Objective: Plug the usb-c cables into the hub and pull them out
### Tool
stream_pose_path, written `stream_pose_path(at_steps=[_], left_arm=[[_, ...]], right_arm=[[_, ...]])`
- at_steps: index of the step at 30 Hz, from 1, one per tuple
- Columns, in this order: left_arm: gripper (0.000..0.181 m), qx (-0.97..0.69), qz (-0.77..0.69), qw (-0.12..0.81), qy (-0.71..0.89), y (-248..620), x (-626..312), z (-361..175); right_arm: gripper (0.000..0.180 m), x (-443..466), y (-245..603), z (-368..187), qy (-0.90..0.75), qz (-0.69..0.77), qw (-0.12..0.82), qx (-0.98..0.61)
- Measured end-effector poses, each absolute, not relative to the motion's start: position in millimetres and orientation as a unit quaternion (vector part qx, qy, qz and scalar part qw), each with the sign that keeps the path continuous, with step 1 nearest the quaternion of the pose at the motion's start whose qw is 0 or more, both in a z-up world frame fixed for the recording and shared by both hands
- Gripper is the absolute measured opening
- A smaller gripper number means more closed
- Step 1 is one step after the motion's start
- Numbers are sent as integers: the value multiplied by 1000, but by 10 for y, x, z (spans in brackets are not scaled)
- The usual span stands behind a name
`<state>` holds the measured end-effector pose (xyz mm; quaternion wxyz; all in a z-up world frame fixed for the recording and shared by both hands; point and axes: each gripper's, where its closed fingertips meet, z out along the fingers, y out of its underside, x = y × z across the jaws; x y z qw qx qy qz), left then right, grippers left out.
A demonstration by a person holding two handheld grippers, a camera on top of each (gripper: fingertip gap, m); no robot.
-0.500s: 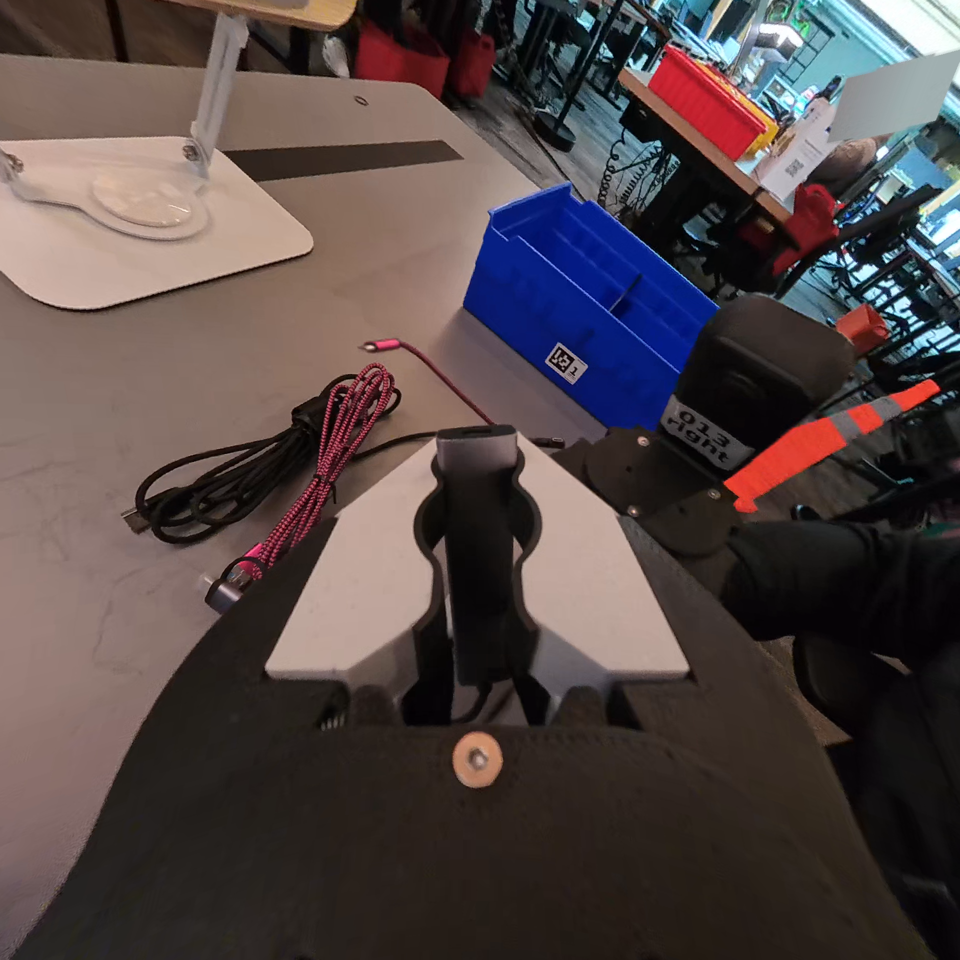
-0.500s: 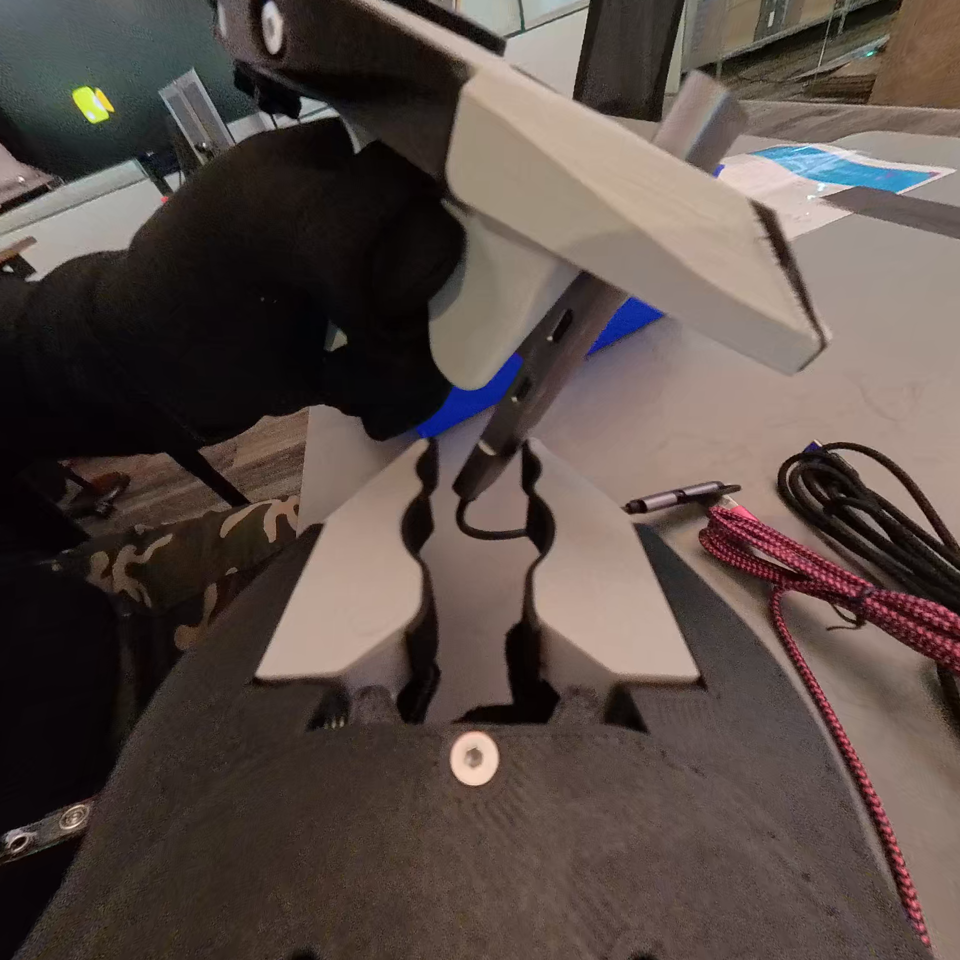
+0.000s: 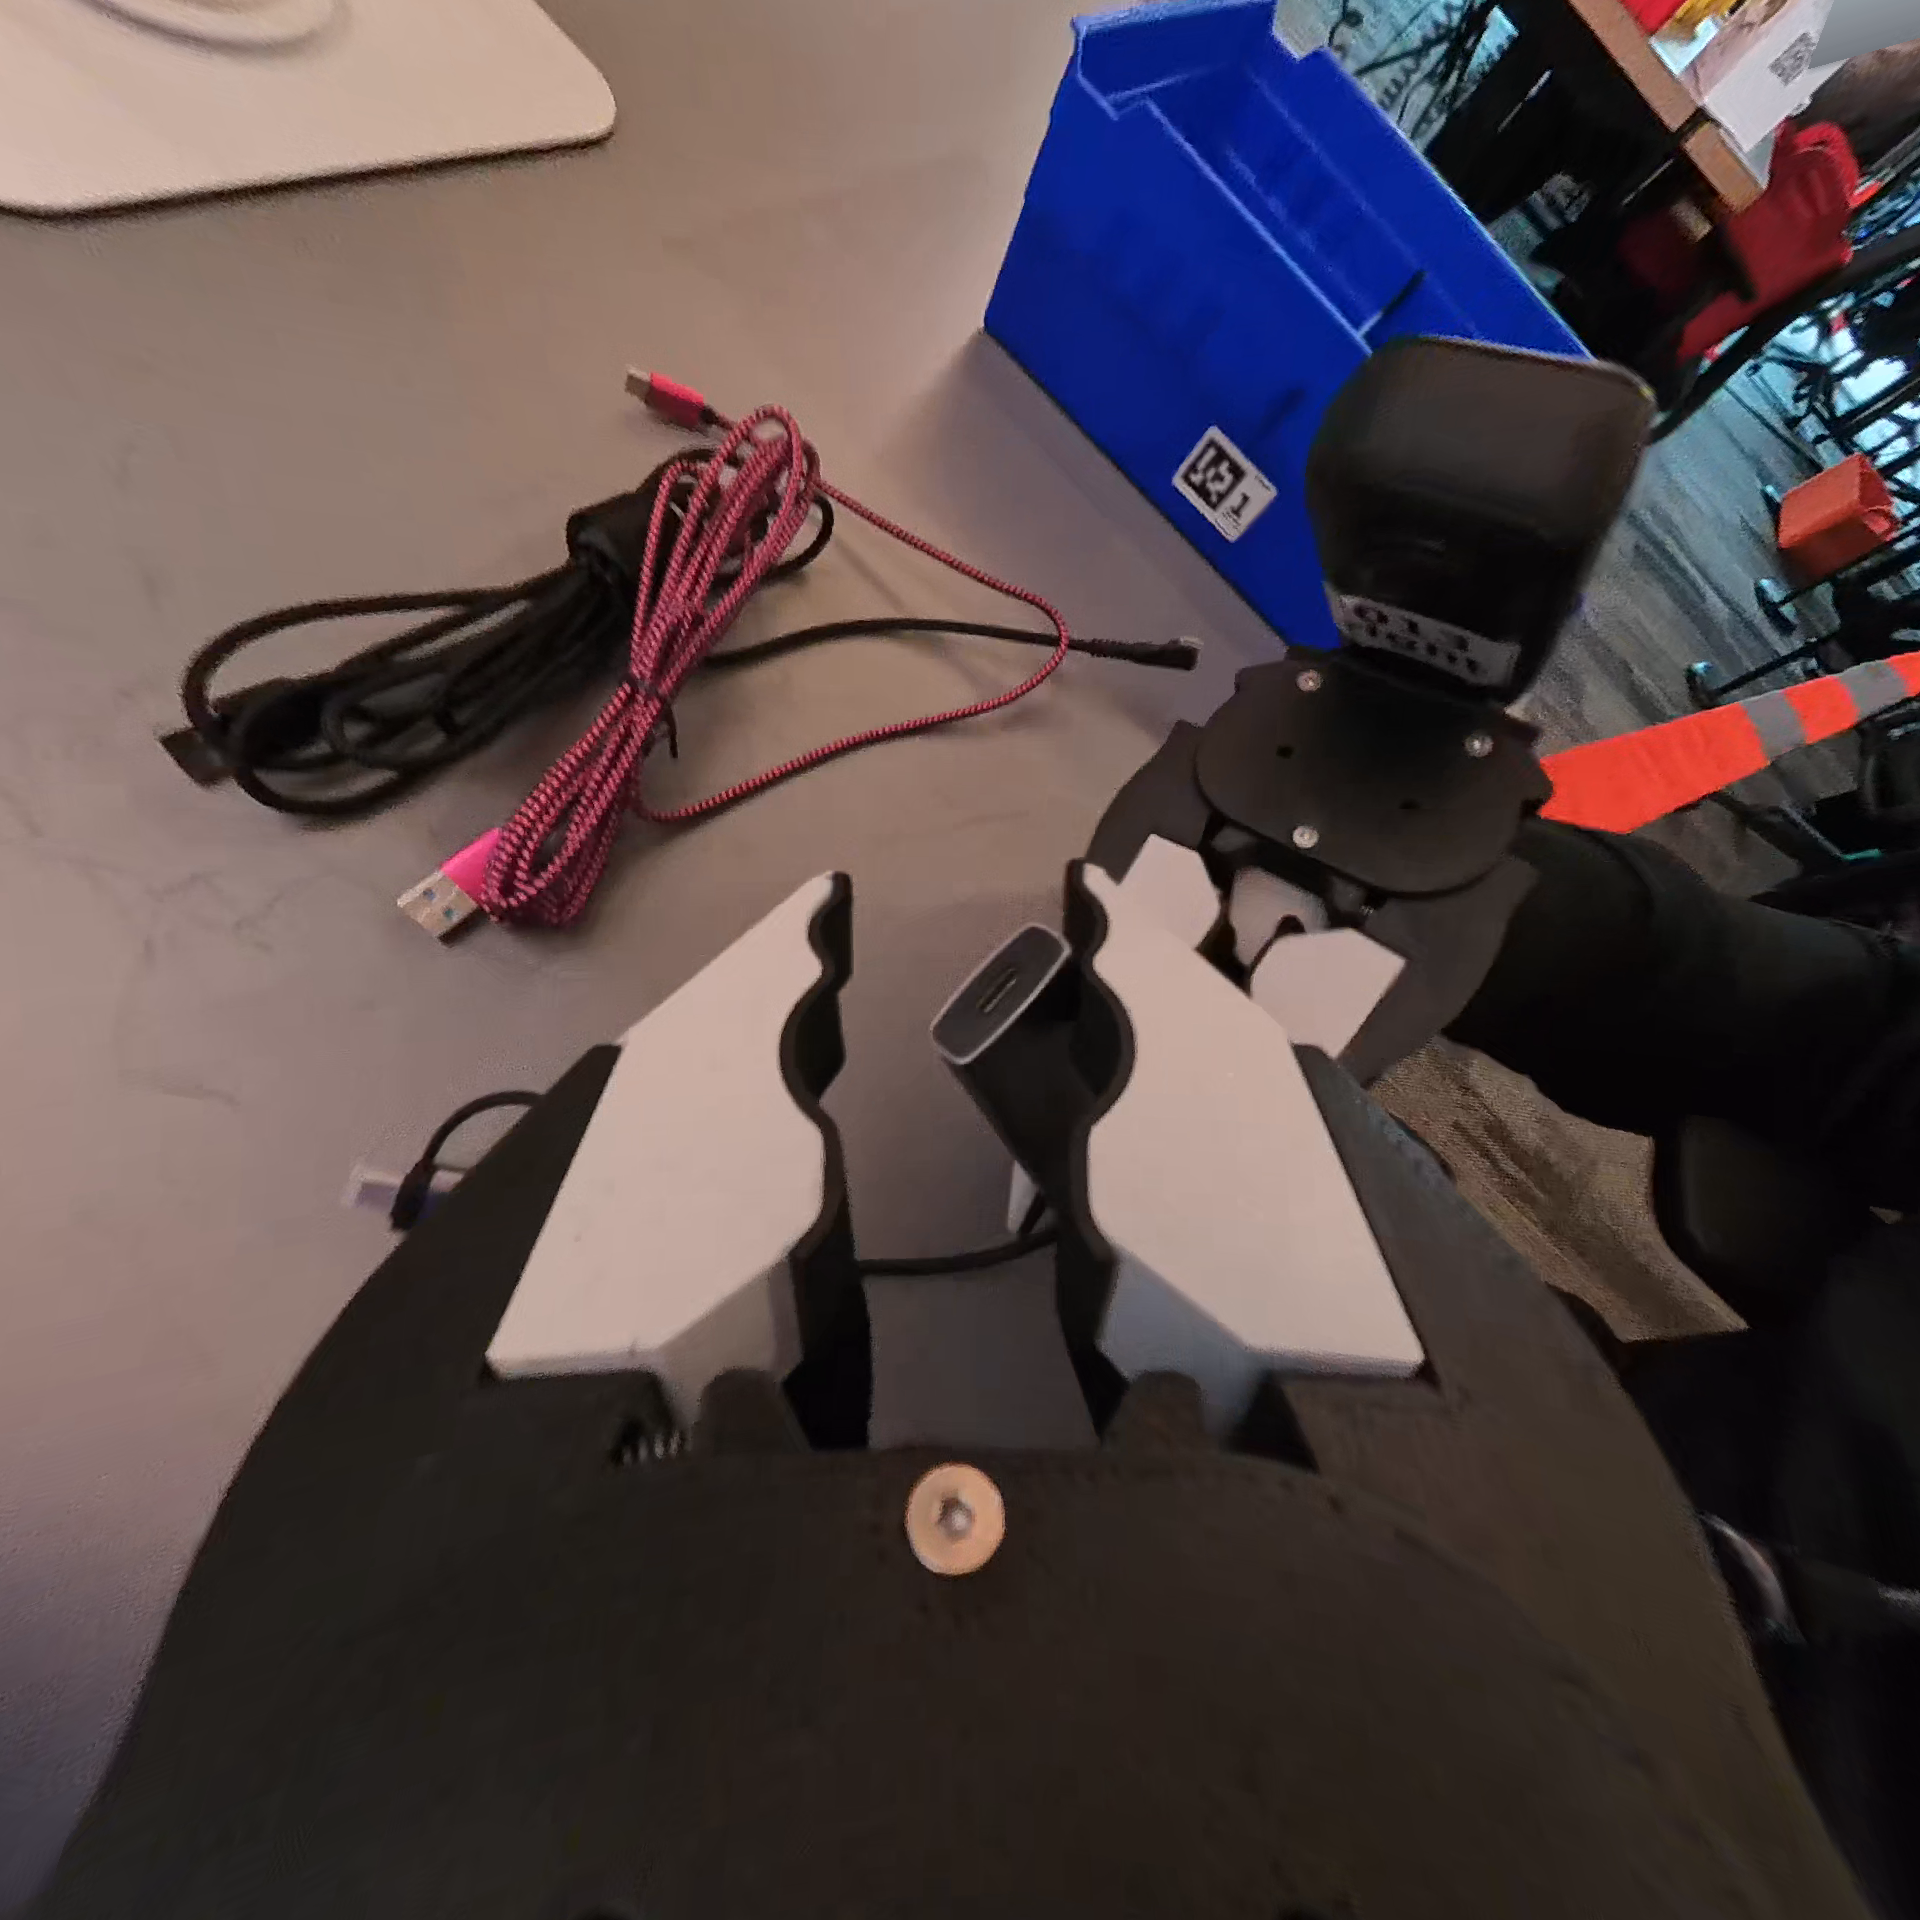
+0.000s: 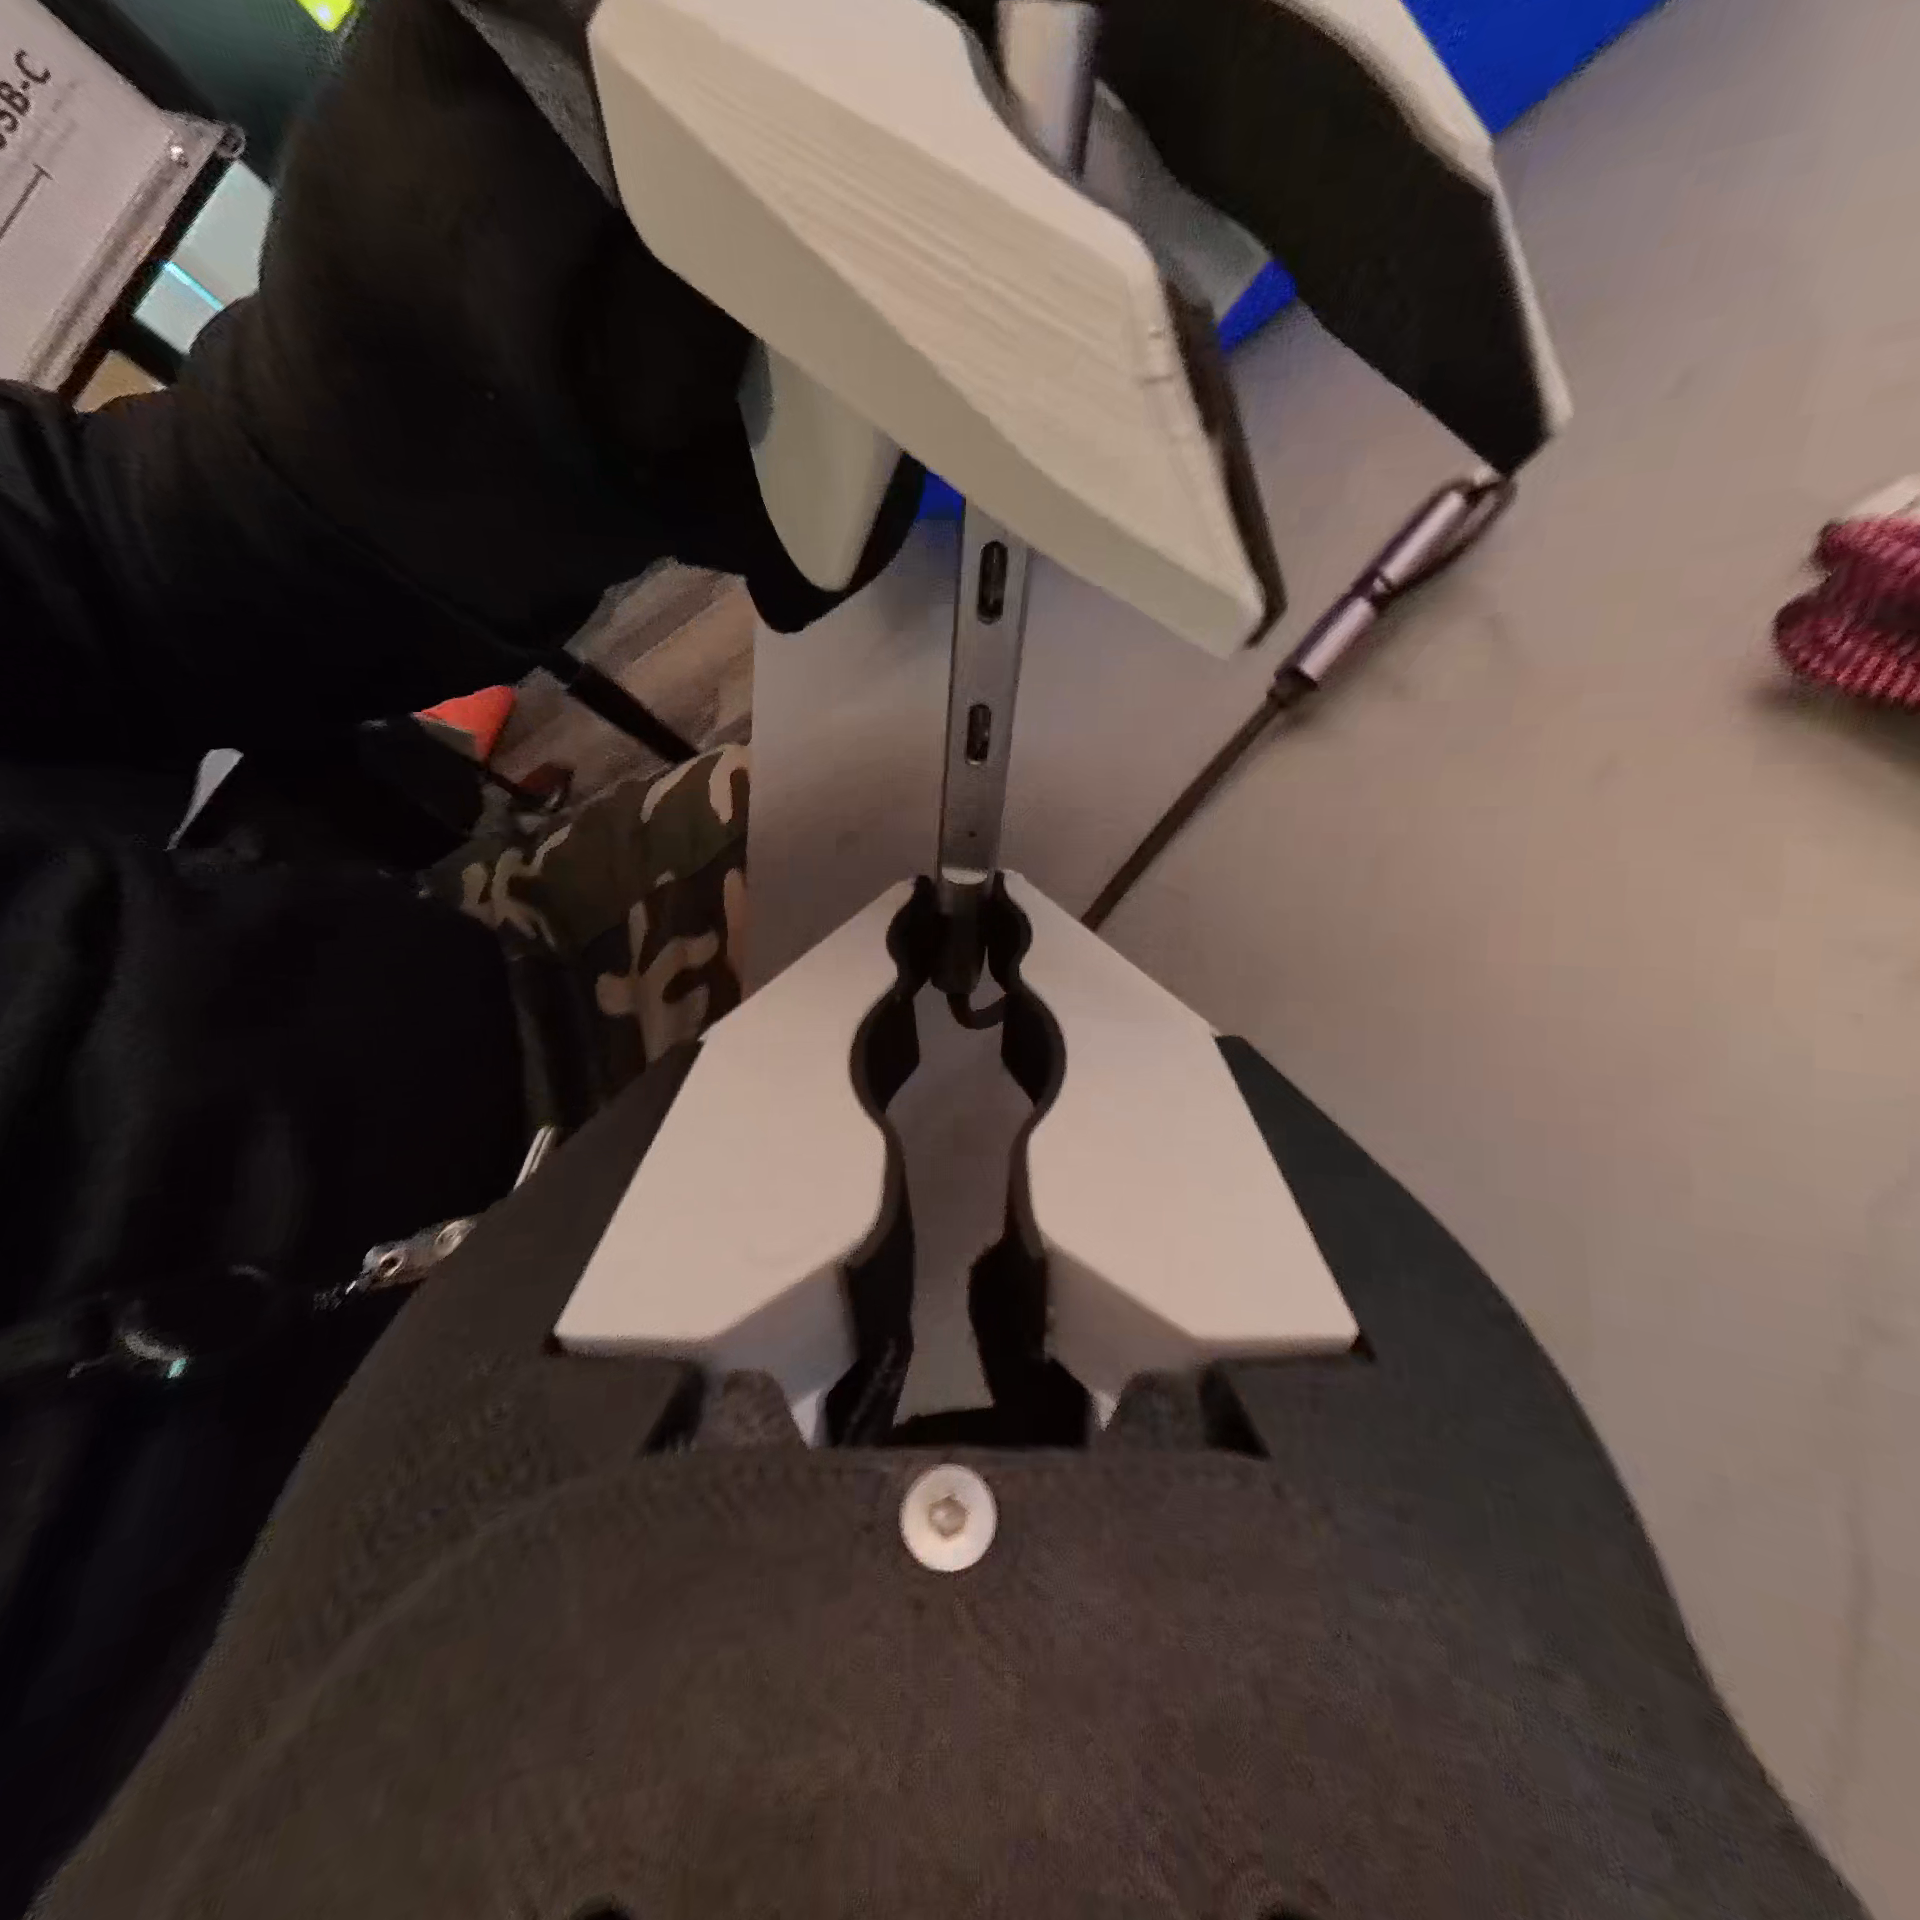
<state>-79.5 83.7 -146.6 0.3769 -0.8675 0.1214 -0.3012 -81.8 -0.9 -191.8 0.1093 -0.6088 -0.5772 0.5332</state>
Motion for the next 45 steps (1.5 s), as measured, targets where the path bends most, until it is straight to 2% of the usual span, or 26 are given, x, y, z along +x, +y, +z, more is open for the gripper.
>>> stream_pose_path(at_steps=[2, 5, 6, 7, 11, 15, 17, 21, 22, 23, 27, 29, 34, 45], left_arm=[[15, -861, -338, 362, 115, 763, -731, -1509], [7, -871, -331, 351, 97, 767, -781, -1636], [6, -873, -325, 351, 92, 783, -811, -1662], [6, -876, -318, 352, 85, 807, -850, -1687], [7, -886, -313, 338, 57, 894, -928, -1846], [11, -901, -305, 306, 36, 983, -964, -2094], [16, -910, -293, 293, 28, 1016, -1001, -2213], [26, -916, -287, 280, 15, 1026, -1015, -2328], [27, -913, -294, 283, 11, 1027, -1004, -2320], [29, -911, -299, 283, 9, 1025, -997, -2311], [42, -908, -306, 286, 8, 1011, -991, -2274], [47, -909, -297, 292, 12, 998, -1007, -2268], [70, -901, -274, 336, 33, 986, -1031, -2133], [72, -880, -238, 406, 64, 1009, -1111, -1784]], right_arm=[[11, -762, -9, -1980, -575, 532, 89, -615], [20, -717, 67, -2086, -581, 502, 94, -633], [40, -697, 160, -2135, -585, 474, 115, -648], [46, -655, 236, -2157, -591, 450, 130, -657], [39, -493, 483, -1945, -603, 414, 186, -656], [33, -466, 1067, -1693, -644, 289, 329, -628], [33, -529, 1336, -1676, -675, 213, 371, -601], [33, -762, 1647, -1809, -741, 89, 401, -532], [26, -815, 1709, -1850, -758, 53, 407, -507], [21, -857, 1731, -1928, -778, 28, 399, -484], [23, -947, 1851, -2194, -812, -29, 364, -455], [17, -970, 1906, -2253, -818, -55, 366, -440], [14, -981, 1897, -2119, -793, -14, 389, -469], [12, -761, 1743, -1635, -650, 280, 402, -581]])
